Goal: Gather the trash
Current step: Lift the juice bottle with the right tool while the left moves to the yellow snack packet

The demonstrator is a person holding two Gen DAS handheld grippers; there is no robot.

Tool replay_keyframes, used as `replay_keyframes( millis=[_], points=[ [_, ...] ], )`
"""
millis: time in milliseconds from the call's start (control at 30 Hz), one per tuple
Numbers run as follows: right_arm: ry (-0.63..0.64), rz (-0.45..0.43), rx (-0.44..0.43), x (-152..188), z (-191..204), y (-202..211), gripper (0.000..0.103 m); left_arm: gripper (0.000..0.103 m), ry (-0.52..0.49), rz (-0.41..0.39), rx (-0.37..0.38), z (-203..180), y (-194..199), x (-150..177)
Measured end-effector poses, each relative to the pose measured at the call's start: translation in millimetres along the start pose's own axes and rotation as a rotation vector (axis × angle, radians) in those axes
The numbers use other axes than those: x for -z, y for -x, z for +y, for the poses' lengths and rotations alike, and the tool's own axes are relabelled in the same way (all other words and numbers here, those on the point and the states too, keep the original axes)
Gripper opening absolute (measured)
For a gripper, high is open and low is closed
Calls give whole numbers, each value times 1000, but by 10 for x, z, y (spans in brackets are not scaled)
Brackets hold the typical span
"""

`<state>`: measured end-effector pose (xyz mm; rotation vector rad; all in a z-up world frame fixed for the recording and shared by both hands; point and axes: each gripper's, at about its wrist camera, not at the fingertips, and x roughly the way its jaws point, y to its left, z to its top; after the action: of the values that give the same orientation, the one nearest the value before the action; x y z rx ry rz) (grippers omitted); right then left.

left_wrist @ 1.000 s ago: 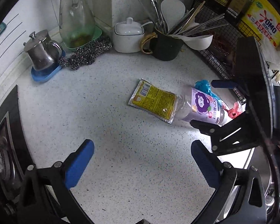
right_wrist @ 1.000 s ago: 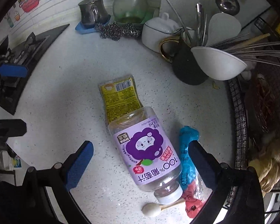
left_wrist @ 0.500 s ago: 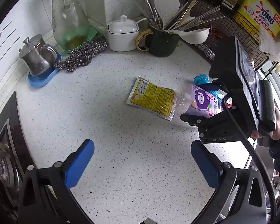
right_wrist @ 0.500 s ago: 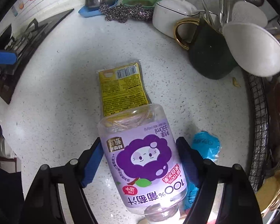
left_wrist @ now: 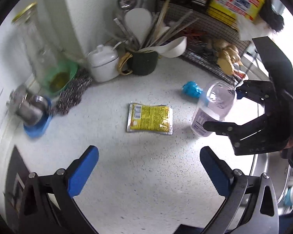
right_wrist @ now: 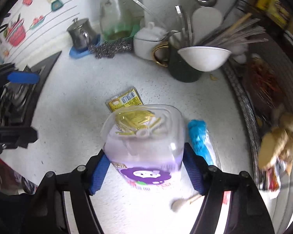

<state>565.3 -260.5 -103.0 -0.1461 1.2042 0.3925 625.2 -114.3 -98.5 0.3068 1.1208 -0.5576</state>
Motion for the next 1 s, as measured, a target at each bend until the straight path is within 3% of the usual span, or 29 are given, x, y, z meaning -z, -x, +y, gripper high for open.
replay_keyframes(
  millis=[233,367,500,700,1000],
  points=[
    [-286,4,16,233,-14,86,68,103,-361,39,37,-44,-243,-202],
    [-431,5,25,262,20,104,67,103,-515,70,84,-58,-452,-289],
    [-560,37,-35,365,27,185,67,103,-669,88,123,-96,-668,-322],
    [-646,132,-127,414,-23,95,67,103,-774,142,175,-101,-1078,-410],
    [-656,258,-90,350,-164,-272,66,103,-914,194,181,-133,-1579,-531]
  ],
)
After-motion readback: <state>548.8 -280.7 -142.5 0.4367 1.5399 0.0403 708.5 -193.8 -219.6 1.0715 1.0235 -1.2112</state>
